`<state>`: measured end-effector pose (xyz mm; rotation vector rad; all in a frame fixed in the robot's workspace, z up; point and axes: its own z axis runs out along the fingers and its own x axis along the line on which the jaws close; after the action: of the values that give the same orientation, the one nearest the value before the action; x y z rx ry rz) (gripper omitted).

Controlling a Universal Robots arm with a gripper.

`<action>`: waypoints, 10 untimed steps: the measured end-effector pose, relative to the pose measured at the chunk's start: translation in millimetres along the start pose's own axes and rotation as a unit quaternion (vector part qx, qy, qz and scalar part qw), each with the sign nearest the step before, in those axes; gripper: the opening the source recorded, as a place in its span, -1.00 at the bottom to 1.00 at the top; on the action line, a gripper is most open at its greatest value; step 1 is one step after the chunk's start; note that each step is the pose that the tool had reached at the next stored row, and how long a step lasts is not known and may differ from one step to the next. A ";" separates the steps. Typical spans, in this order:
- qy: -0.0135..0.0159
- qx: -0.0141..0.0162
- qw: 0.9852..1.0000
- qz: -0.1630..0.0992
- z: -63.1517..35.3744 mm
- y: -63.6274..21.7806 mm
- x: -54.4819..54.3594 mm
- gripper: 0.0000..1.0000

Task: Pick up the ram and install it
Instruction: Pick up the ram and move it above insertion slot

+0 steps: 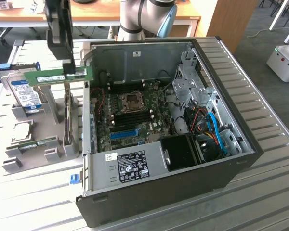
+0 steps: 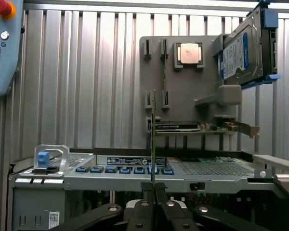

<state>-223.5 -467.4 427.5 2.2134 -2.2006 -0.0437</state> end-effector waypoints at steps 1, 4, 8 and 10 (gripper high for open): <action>0.000 0.000 1.000 0.000 -0.1 -2.7 0.0 -0.76; 0.000 0.000 1.000 0.000 -0.3 -11.0 0.0 -0.76; 0.000 0.000 1.000 0.000 -0.7 -22.6 0.1 -0.76; 0.000 0.000 1.000 0.000 -1.0 -29.0 0.2 -0.76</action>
<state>-194.4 -467.4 427.5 2.2133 -2.2007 -0.0437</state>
